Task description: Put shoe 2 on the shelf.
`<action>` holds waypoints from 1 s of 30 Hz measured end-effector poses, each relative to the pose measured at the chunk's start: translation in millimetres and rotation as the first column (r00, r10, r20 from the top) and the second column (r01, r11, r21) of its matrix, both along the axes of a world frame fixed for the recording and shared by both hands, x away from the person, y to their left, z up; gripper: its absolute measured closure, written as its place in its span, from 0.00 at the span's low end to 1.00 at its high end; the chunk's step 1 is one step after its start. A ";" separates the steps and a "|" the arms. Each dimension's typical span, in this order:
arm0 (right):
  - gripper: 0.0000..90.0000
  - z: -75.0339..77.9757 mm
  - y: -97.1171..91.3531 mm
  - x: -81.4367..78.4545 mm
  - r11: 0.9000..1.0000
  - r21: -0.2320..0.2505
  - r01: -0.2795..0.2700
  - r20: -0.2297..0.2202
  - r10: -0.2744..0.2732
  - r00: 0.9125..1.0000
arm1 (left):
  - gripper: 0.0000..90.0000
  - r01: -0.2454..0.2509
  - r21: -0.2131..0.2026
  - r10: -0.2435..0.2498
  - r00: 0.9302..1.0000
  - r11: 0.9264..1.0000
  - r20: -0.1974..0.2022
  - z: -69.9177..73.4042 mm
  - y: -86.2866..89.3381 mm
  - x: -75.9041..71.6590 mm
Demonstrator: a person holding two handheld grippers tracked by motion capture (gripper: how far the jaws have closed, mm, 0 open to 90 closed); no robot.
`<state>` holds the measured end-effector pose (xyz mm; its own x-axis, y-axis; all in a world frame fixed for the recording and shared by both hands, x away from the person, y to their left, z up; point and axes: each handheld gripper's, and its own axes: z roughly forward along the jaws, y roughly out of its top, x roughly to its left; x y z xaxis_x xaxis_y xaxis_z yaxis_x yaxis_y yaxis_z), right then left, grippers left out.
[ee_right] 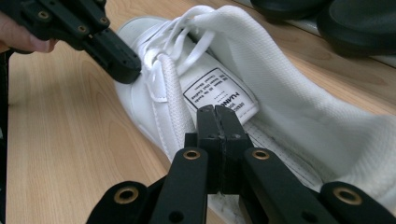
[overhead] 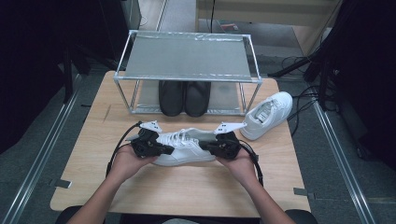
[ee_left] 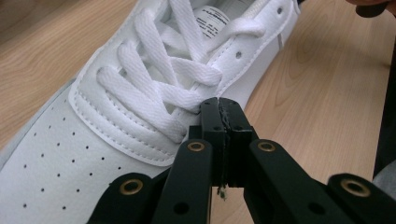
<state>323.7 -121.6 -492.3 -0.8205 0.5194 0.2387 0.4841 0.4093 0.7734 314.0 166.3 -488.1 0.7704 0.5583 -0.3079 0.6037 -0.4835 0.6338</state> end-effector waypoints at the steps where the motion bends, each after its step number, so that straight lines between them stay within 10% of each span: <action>1: 1.00 0.2 0.2 -1.5 1.000 -0.003 0.002 0.003 -0.002 1.000 | 1.00 0.002 -0.002 -0.002 1.000 1.000 -0.002 -0.1 0.4 1.2; 30: 1.00 6.5 4.7 -39.3 0.999 -0.040 -0.009 -0.024 0.009 1.000 | 1.00 0.032 0.011 -0.032 0.999 0.999 0.021 0.0 -3.3 22.4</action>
<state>284.4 -116.9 -485.8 -0.8196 0.5216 0.2371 0.4982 0.4444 0.7445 336.4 163.0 -488.1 0.7942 0.5365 -0.2854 0.5743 -0.5091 0.6411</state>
